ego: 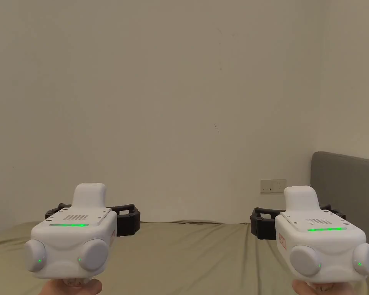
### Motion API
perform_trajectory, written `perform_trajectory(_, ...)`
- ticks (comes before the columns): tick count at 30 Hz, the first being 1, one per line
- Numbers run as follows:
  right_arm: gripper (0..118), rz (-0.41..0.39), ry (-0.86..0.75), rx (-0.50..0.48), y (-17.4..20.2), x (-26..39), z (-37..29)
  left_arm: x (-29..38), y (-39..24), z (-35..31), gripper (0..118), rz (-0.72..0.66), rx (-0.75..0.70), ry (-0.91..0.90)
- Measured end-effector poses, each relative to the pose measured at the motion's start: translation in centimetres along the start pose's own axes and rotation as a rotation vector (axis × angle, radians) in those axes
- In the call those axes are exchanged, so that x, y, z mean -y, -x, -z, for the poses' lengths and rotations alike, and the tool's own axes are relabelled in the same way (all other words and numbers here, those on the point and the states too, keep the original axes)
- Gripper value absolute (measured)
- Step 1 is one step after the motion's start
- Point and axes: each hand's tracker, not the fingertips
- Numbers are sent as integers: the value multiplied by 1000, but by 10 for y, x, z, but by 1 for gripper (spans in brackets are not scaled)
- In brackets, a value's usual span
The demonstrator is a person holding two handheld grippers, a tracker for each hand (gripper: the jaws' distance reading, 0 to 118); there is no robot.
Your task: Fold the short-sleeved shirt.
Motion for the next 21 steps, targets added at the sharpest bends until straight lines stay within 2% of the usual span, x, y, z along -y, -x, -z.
perform_trajectory(4, 118, 39, 2, -4, -5, -4, 0, -1, -1, -1, 118, 14, 8, -7)
perform_trajectory(10, 118, 4, -11, 10, -3, -2, -2, -2, -1, -2, 118, 13, 7, -8)
perform_trajectory(16, 118, 36, 2, 12, -4, 1, -1, 0, 0, -3, 118, 16, 1, 0)
perform_trajectory(21, 118, 29, 12, 10, -4, 1, 0, 2, 1, -4, 118, 12, -6, 2)
